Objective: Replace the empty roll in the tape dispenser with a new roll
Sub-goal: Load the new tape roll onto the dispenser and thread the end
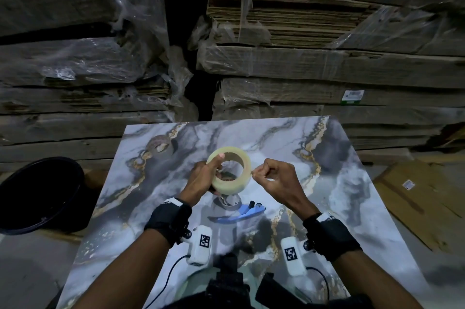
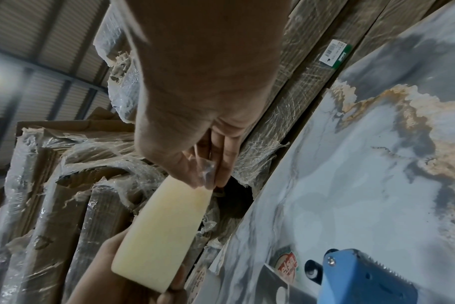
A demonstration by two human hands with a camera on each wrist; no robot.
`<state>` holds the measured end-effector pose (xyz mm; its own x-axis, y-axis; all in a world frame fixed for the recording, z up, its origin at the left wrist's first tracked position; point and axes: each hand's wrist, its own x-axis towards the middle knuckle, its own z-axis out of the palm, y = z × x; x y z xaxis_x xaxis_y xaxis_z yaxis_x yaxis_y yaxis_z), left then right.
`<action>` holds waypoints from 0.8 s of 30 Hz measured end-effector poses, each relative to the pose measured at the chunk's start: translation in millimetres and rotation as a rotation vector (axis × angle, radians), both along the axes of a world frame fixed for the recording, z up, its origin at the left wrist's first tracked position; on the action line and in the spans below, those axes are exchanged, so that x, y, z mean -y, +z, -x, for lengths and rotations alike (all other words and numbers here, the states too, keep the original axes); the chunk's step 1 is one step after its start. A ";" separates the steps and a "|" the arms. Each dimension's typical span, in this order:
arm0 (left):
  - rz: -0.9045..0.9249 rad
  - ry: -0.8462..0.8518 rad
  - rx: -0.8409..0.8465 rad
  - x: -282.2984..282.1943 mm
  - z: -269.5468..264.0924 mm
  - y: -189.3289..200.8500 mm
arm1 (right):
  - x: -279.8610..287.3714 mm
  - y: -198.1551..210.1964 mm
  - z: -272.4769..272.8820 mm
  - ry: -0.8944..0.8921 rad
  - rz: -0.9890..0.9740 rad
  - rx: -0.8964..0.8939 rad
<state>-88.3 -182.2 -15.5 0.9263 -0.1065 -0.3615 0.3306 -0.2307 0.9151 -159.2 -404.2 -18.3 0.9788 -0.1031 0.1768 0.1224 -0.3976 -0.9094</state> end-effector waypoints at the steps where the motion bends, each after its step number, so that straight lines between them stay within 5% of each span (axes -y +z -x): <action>1: -0.002 0.010 -0.019 -0.8 0.8 -3.1 | 0.1 -0.4 -0.6 0.009 -0.012 -0.002; 5: 0.085 0.123 -0.125 -5.3 1.2 -13.2 | -6.9 -5.8 3.0 0.089 -0.103 0.003; 11: 0.074 0.010 -0.076 -17.6 3.3 -8.7 | -12.7 -15.3 3.1 0.030 -0.027 -0.051; 24: -0.169 -0.014 -0.003 -23.8 14.3 -25.9 | -9.1 -43.6 25.1 0.012 0.040 -0.161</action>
